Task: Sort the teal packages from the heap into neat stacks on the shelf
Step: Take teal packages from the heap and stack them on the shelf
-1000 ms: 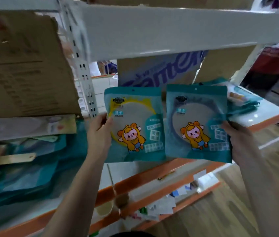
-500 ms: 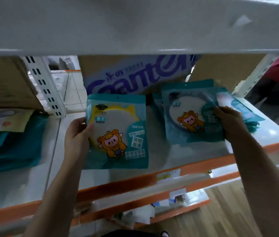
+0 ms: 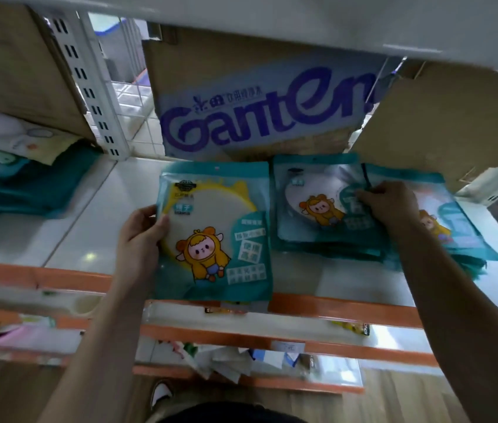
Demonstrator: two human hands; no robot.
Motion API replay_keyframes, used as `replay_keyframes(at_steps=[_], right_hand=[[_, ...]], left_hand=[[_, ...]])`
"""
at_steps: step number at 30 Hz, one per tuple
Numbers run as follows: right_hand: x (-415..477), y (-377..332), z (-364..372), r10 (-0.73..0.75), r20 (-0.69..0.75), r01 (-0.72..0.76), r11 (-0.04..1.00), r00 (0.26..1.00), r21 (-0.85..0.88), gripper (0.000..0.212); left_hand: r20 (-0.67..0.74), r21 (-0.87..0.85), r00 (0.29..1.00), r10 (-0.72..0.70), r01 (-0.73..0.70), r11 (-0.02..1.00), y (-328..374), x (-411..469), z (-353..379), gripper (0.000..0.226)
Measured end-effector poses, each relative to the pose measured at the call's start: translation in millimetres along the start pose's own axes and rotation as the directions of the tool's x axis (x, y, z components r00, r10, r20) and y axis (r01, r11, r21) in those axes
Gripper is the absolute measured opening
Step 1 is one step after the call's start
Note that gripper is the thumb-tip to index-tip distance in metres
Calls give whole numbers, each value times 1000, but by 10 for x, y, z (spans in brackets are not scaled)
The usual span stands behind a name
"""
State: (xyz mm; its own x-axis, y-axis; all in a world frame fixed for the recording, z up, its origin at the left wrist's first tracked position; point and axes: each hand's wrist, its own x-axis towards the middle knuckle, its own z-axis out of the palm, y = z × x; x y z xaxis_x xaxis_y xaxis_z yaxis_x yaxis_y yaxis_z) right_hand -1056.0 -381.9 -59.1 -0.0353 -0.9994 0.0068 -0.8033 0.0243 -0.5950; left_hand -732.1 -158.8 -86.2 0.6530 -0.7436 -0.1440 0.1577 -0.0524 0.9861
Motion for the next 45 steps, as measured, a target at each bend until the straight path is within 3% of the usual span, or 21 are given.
replay_keyframes(at_steps=[11,17,20,25,30,36,41,45], right_hand=[[-88,79,88,-134,-150,129,991,980,-40,30],[-406,312,4,-387,-201,381,922,900,-70,23],[-755,474,33,-444,-272,453,891,854,-33,14],[-1171,833,228,-413,-249,442,894,876,72,14],[-1310,1062,345,-479,-117,468,877,870,-107,20],[-1305,1051,362,-522,-145,512,853,841,-104,27],[-1305,1044,364,-533,-178,524,846,827,-95,28],[-1313,1036,373,-535,-189,524,845,823,-108,27]], left_hand=[[-39,-91,999,12,-15,996,137,-245,195,15],[81,-150,997,11,2,989,341,-147,666,14],[147,-140,989,-8,29,990,366,-26,1082,17],[237,-31,971,25,-18,999,261,189,1741,25],[229,148,973,30,-65,987,74,428,2095,24],[181,439,955,235,-292,850,-44,410,2157,28],[189,507,957,219,-286,813,-86,447,2072,39],[172,548,961,218,-277,789,-146,400,2057,31]])
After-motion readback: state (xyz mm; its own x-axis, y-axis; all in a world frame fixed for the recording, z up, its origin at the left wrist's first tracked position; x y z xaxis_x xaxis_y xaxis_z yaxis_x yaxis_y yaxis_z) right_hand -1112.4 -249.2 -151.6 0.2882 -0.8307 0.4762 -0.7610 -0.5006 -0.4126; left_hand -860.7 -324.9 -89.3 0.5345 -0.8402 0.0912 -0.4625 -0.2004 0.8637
